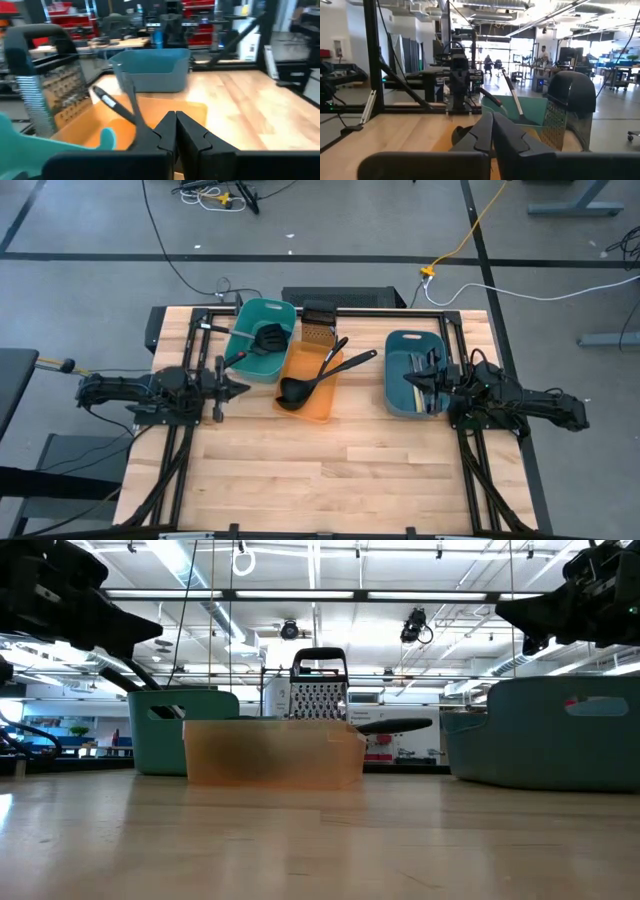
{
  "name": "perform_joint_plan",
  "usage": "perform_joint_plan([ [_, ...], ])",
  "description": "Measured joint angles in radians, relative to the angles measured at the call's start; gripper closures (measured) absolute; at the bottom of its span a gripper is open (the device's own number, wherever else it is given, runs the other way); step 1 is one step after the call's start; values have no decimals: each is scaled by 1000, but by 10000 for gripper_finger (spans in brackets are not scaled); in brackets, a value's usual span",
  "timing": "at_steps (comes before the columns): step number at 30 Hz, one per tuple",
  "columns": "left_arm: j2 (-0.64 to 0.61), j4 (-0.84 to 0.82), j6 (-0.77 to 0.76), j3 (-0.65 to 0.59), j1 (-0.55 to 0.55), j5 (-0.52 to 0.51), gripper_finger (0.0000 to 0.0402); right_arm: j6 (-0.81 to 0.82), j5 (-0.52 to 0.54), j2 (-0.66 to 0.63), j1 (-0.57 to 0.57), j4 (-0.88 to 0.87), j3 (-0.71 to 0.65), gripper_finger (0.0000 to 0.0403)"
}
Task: Pick & Place Kitchen Items
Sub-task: Return to Home Position
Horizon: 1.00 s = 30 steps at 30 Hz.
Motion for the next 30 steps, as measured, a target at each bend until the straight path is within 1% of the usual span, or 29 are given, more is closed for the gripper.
perform_joint_plan([
  [2,0,0,7,0,-1,9,382,-12,1,0,0,0,0,378],
  [4,0,-1,10,-1,-1,-35,383,-19,9,0,0,0,0,376],
  [6,0,-1,-21,-2,0,-98,388,-18,10,0,0,0,0,376],
  [8,0,-1,-35,-2,0,-121,393,2,1,0,0,0,0,375],
  [11,0,-2,-32,-1,0,-108,396,23,-36,1,0,14,0,374],
  [14,0,-3,-30,-1,0,-71,392,20,-78,1,0,47,0,374],
  [16,0,-3,-19,0,0,-48,384,20,-46,0,0,69,0,374],
  [17,0,-4,-18,0,0,-49,382,36,1,1,0,72,0,374],
  [19,0,-6,-40,-1,-1,-79,381,74,91,1,0,67,0,374],
  [21,0,-5,-60,-1,1,-101,384,95,133,1,-1,59,0,374],
  [26,0,-4,-56,-2,0,-112,396,102,130,2,0,36,0,374],
  [30,0,-2,-55,-2,0,-136,394,99,59,2,0,34,0,374],
])
